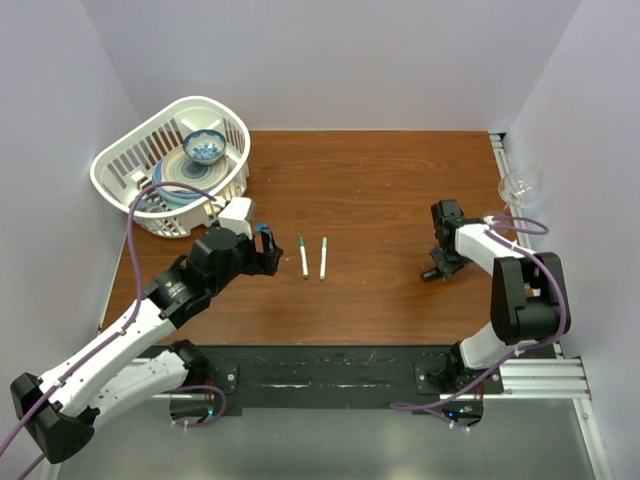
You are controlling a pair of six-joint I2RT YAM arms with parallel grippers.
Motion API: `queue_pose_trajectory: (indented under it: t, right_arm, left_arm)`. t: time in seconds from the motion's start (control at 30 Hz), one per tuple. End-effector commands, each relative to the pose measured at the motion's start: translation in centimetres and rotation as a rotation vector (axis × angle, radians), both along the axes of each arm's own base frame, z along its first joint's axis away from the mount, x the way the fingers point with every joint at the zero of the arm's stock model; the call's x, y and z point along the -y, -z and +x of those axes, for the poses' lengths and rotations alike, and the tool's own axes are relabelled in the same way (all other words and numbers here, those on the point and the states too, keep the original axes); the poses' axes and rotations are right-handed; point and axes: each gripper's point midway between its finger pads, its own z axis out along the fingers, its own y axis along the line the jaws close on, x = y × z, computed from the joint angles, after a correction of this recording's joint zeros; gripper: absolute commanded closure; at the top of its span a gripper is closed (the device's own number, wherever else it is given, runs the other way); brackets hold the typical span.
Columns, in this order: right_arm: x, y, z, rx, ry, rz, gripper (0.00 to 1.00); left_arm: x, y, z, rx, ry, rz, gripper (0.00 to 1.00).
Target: Insert the pens into the pen caps
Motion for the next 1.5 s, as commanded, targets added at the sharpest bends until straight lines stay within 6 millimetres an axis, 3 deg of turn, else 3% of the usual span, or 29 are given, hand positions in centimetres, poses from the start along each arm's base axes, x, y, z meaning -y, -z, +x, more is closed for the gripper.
queue_pose_trajectory:
  t: [0.0,0.17,0.2,0.4,0.6,0.77,1.0,1.3,1.47]
  right_arm:
    - [-6.3,1.0,3.6,0.136,-0.482,0.164,1.00]
    - [-11.1,-2.0,3.7,0.219,-0.760,0.182,1.00]
    - [-12.4,-3.4,3.8,0.273,-0.800,0.192,1.00]
    - [-19.1,-8.8,2.6,0.454,-0.933,0.339,1.00]
    - [-23.4,-15.1,1.4,0.645,-0.992,0.435,1.00]
    - [-24.4,-18.3,0.9,0.733,-0.981,0.446,1.00]
    - [-25.6,-20.4,0.0,0.793,-0.960,0.501,1.00]
    - [-25.8,-21.9,0.0,0.837,-0.932,0.494,1.00]
    - [-26.0,-21.8,-0.2,0.836,-0.933,0.492,1.00]
  left_arm:
    - [3.8,-2.3,-0.1,0.024,0.147,-0.132,0.19]
    - [6.7,-1.3,-0.2,-0.045,0.236,-0.190,0.21]
    - [7.0,-0.8,-0.3,-0.059,0.252,-0.195,0.22]
    - [10.4,0.4,-1.1,-0.104,0.393,-0.298,0.24]
    - [12.5,0.8,-0.8,-0.127,0.452,-0.359,0.27]
    - [14.3,-0.3,-0.7,-0.117,0.513,-0.443,0.27]
    - [15.6,0.1,0.3,-0.134,0.519,-0.472,0.29]
    - [16.7,1.4,0.5,-0.179,0.536,-0.478,0.38]
    - [17.4,1.0,0.5,-0.180,0.557,-0.506,0.41]
